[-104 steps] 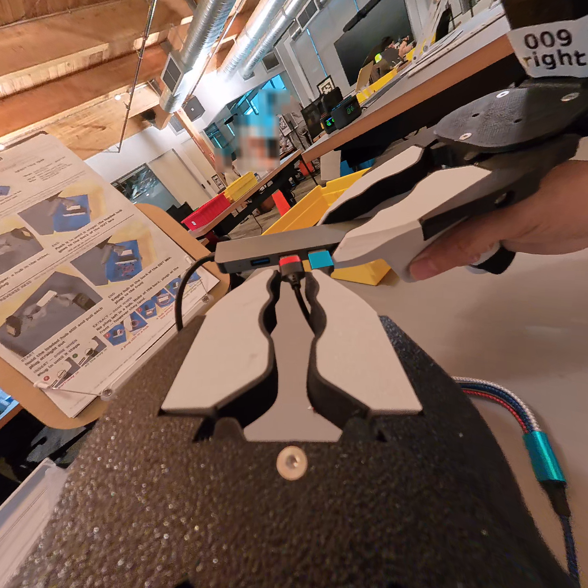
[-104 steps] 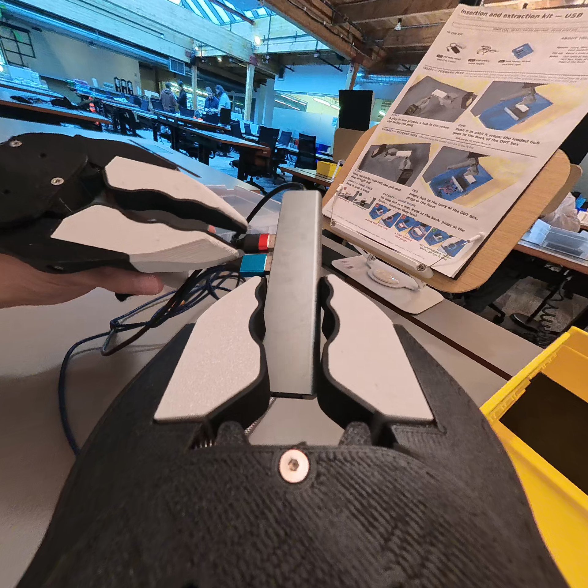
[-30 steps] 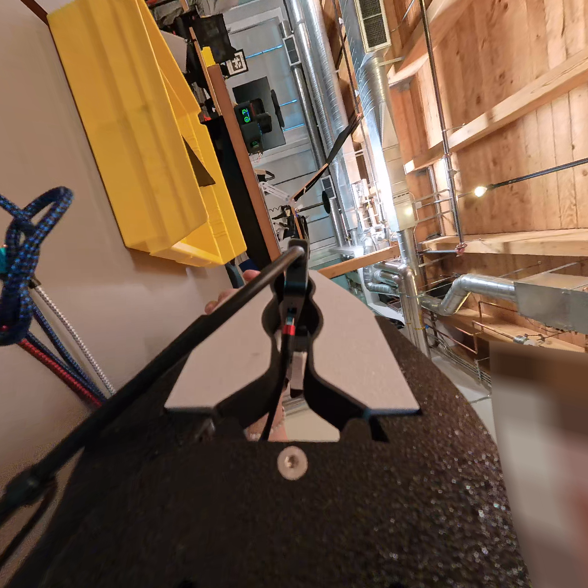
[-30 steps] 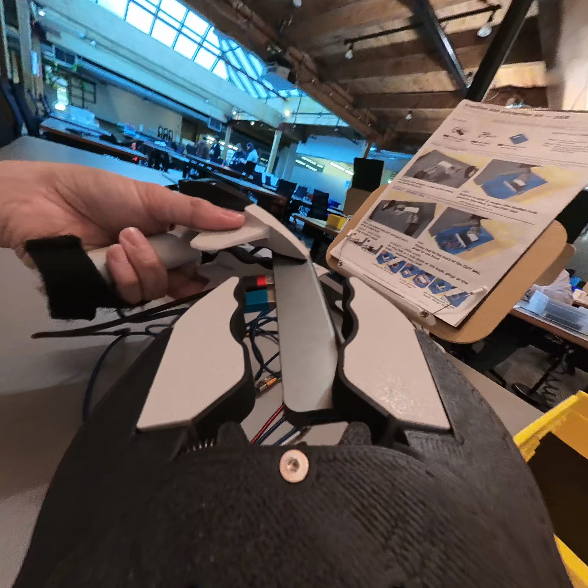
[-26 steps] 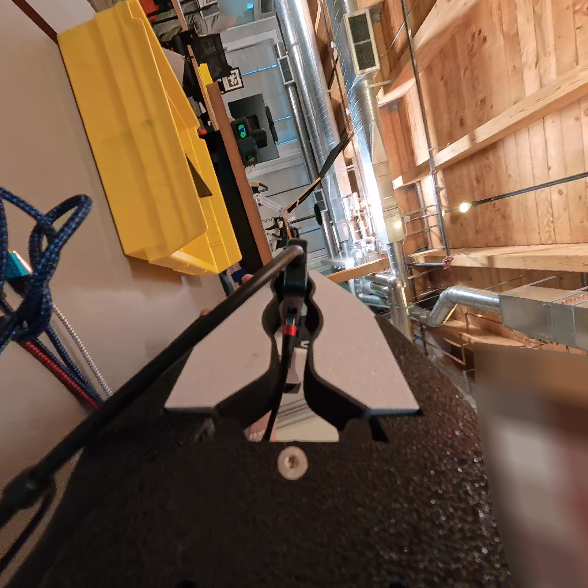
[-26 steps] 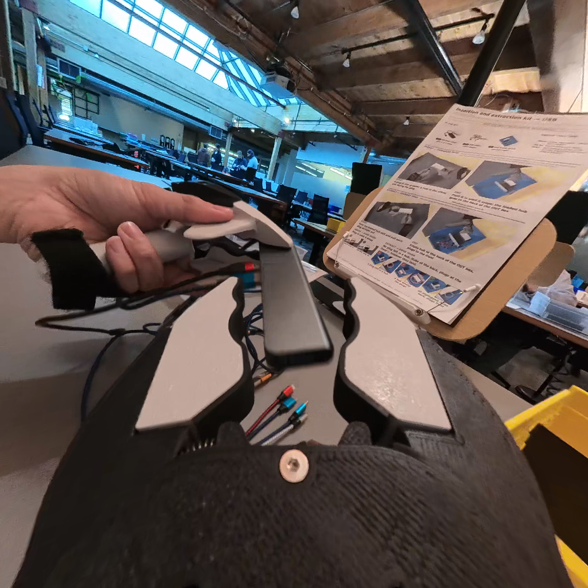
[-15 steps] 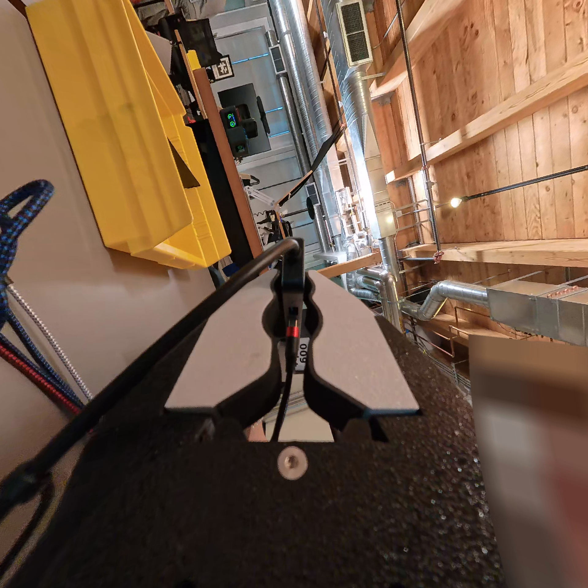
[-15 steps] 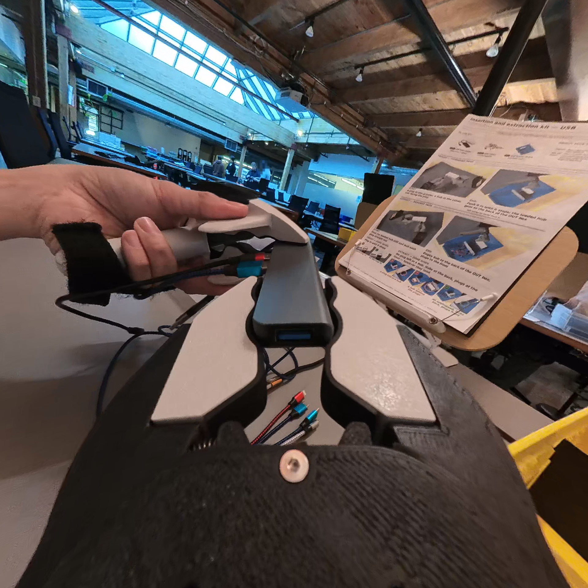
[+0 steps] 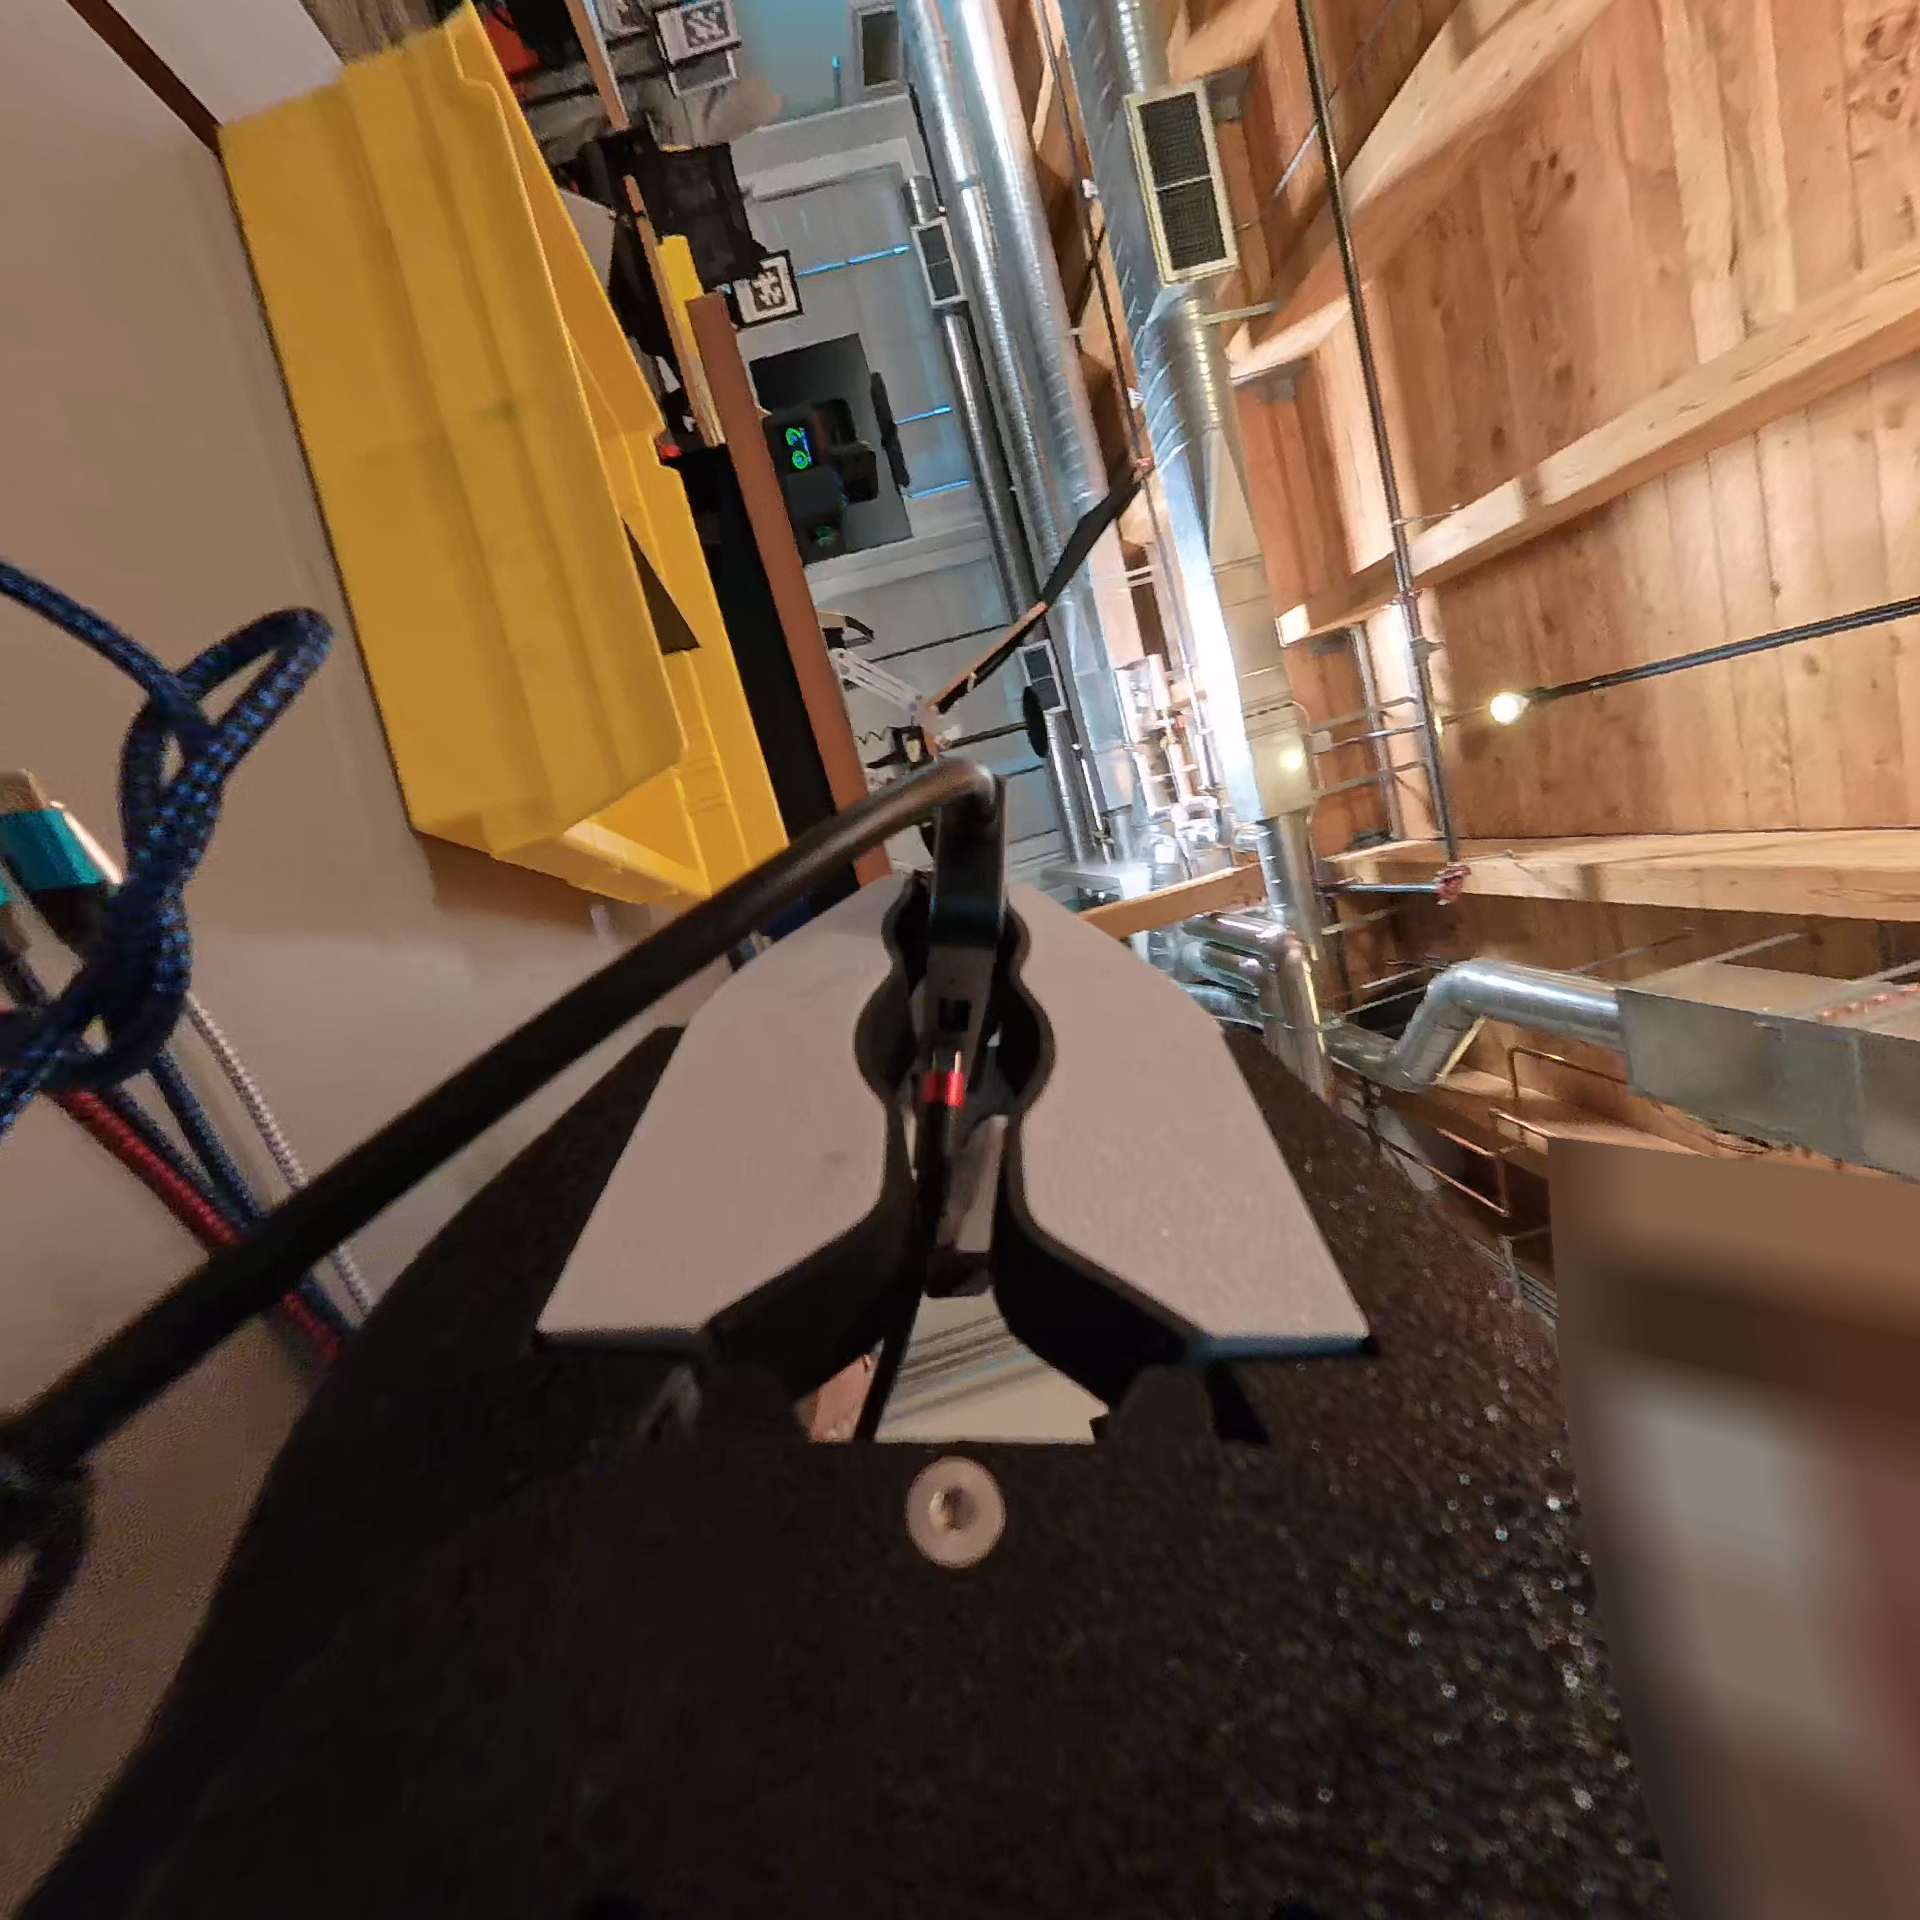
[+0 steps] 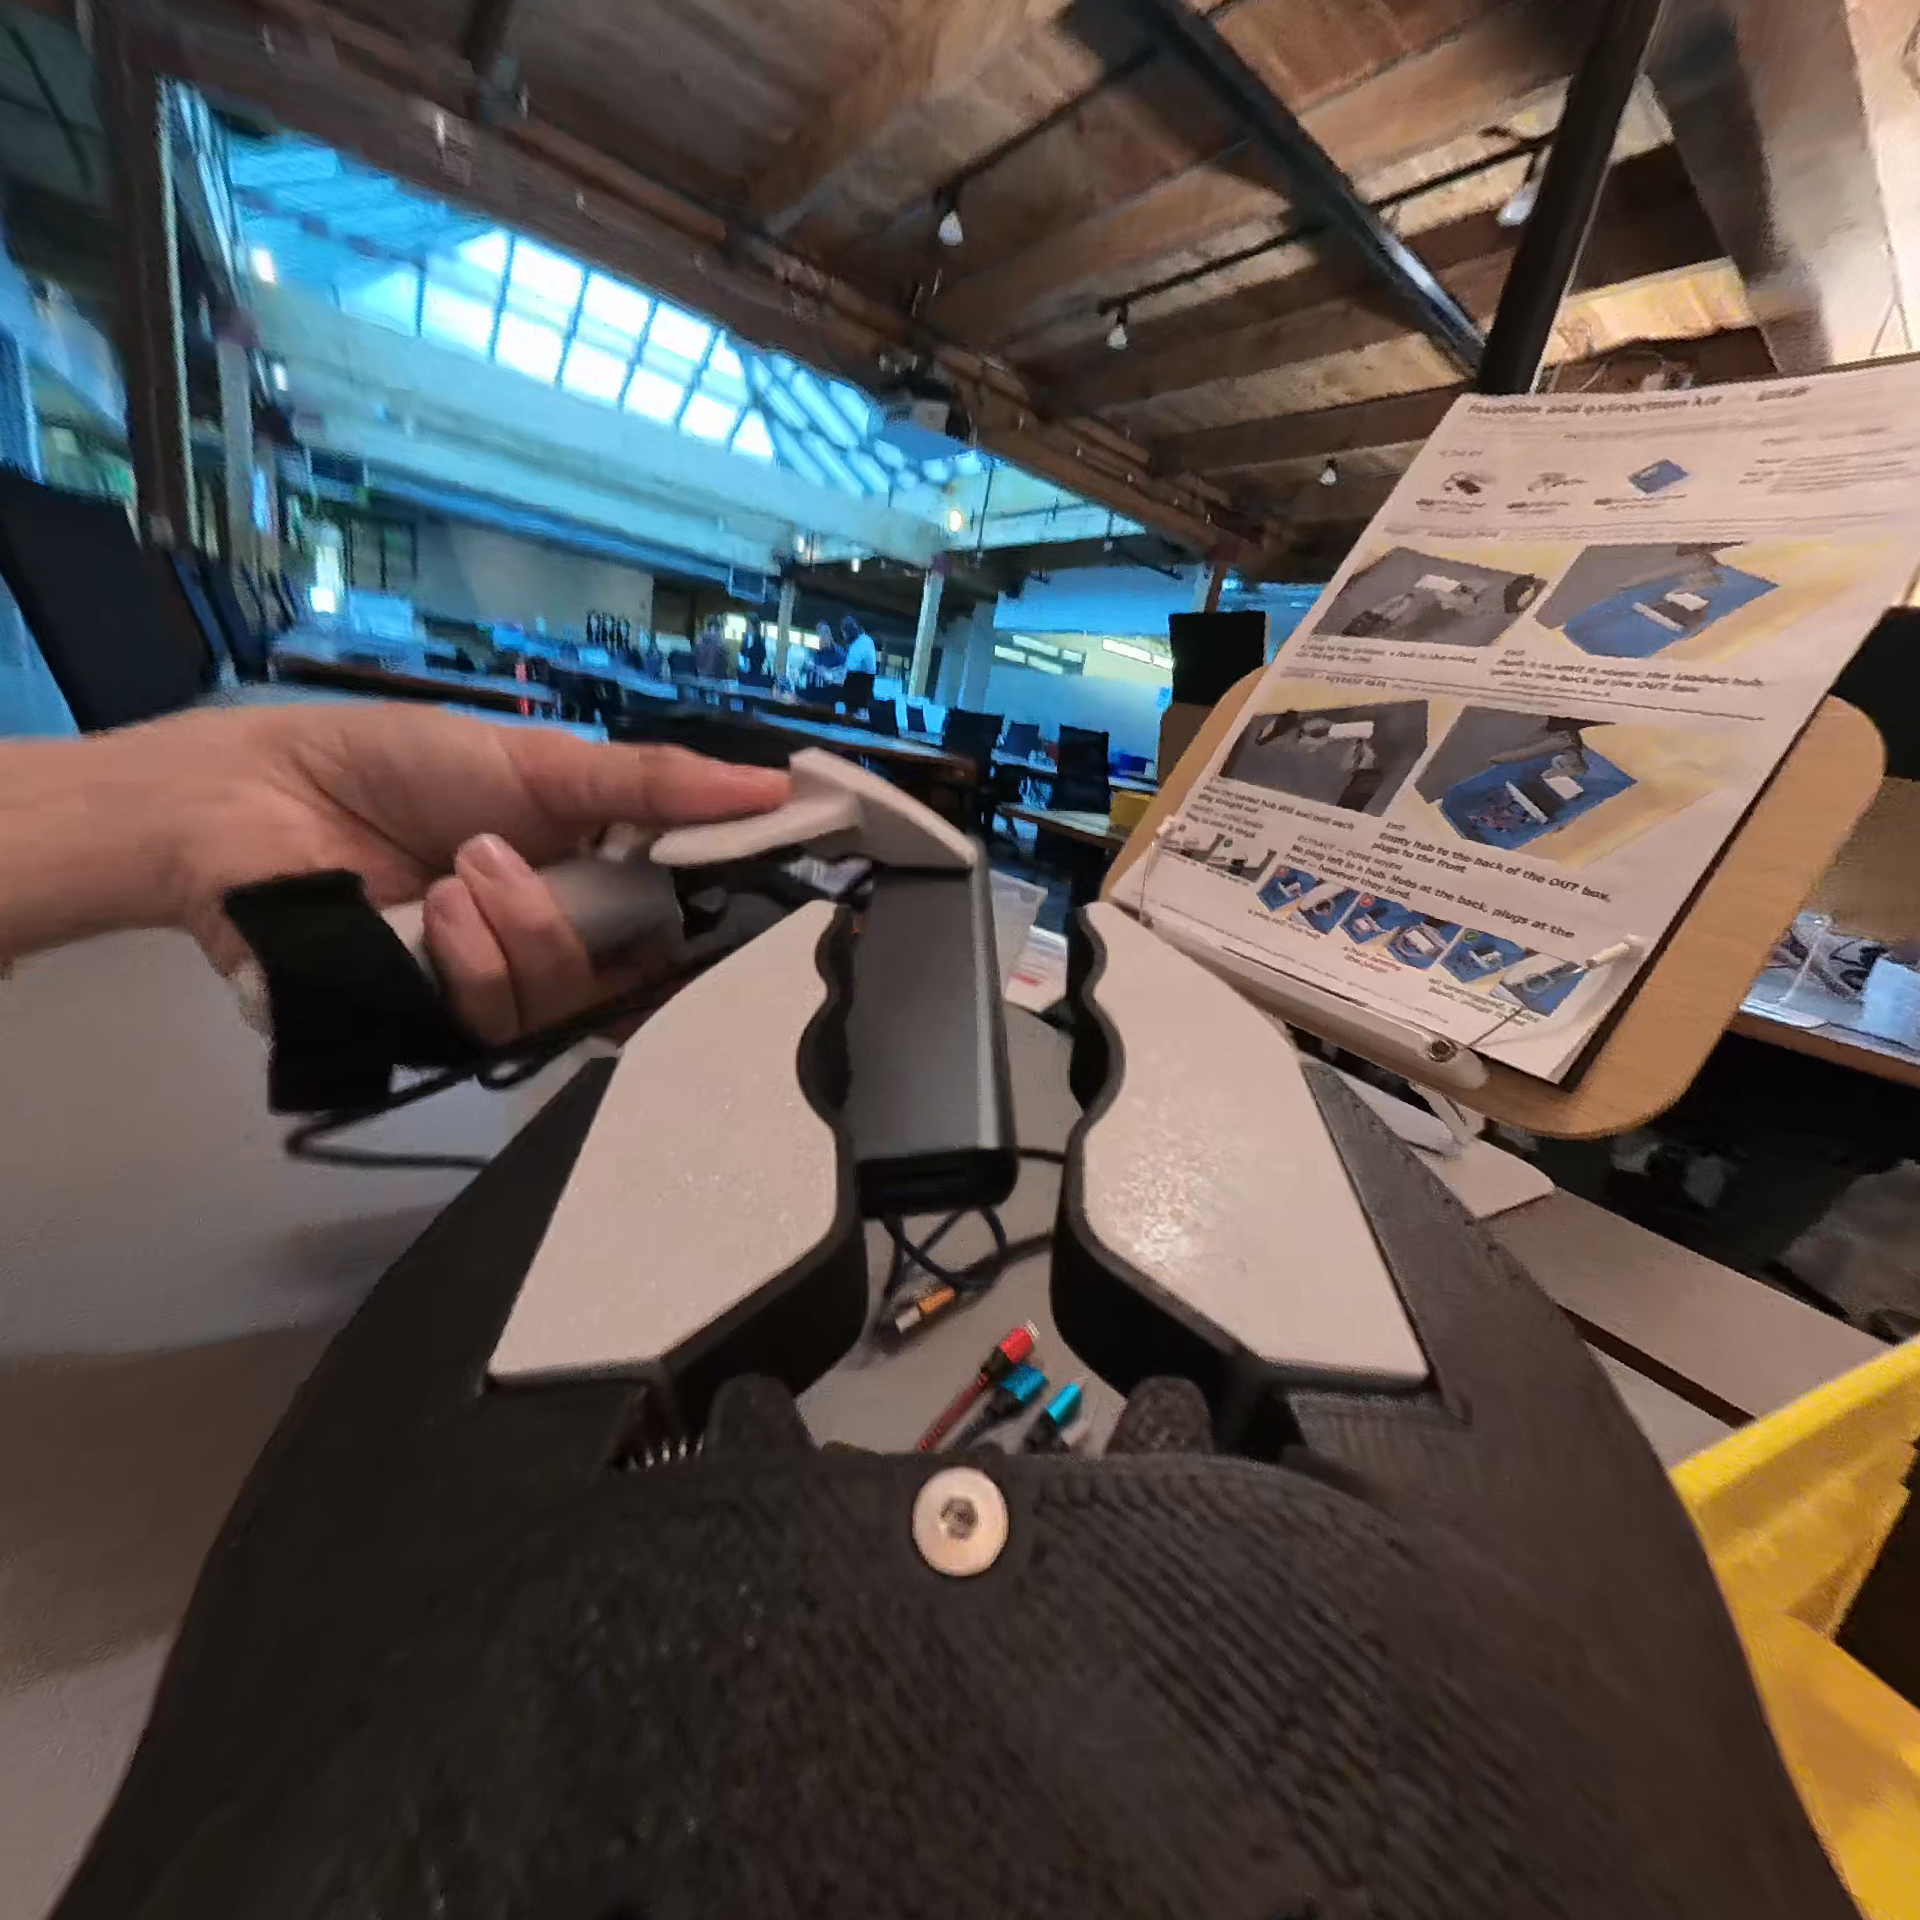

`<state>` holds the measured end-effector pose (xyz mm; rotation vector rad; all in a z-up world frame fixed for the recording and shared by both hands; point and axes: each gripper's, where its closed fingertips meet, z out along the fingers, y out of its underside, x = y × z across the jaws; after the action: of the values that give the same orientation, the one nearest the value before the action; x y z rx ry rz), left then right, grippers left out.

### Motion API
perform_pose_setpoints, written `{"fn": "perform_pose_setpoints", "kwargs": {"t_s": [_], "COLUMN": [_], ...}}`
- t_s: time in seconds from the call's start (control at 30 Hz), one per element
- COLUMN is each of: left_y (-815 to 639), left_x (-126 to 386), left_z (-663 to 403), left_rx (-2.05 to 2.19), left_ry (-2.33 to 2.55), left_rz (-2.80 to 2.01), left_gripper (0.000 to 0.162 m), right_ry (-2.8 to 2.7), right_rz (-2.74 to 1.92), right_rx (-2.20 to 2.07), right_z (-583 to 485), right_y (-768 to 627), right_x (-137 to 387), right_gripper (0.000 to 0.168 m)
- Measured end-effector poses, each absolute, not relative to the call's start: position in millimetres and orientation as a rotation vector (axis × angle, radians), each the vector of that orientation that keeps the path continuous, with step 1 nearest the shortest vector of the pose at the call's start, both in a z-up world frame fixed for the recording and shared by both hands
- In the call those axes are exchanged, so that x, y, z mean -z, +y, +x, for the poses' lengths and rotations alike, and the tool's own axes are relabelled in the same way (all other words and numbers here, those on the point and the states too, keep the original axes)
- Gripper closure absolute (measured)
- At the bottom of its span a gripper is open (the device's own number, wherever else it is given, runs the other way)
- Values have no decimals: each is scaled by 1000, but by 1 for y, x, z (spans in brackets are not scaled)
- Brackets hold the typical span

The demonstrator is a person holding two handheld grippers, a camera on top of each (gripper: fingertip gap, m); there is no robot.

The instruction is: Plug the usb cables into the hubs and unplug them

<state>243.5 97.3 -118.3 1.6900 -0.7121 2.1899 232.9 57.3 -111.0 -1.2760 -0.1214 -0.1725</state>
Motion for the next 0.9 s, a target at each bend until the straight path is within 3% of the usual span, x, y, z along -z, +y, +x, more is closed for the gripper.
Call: {"fn": "perform_pose_setpoints", "kwargs": {"t_s": [0.43,0.6,0.9], "left_y": [101,93,96], "left_x": [113,112,110], "left_z": [248,248,248], "left_rx": [-2231,-2214,-2230], "left_ry": [-681,-739,-733], "left_rz": [1729,1739,1772], "left_gripper": [152,152,152], "right_ry": [-182,-154,-113], "right_rz": [-1331,-1324,-1334], "right_rx": [197,246,249], "right_z": [230,233,236], "right_y": [61,62,65], "right_x": [122,119,124], "right_gripper": [119,132,133]}}
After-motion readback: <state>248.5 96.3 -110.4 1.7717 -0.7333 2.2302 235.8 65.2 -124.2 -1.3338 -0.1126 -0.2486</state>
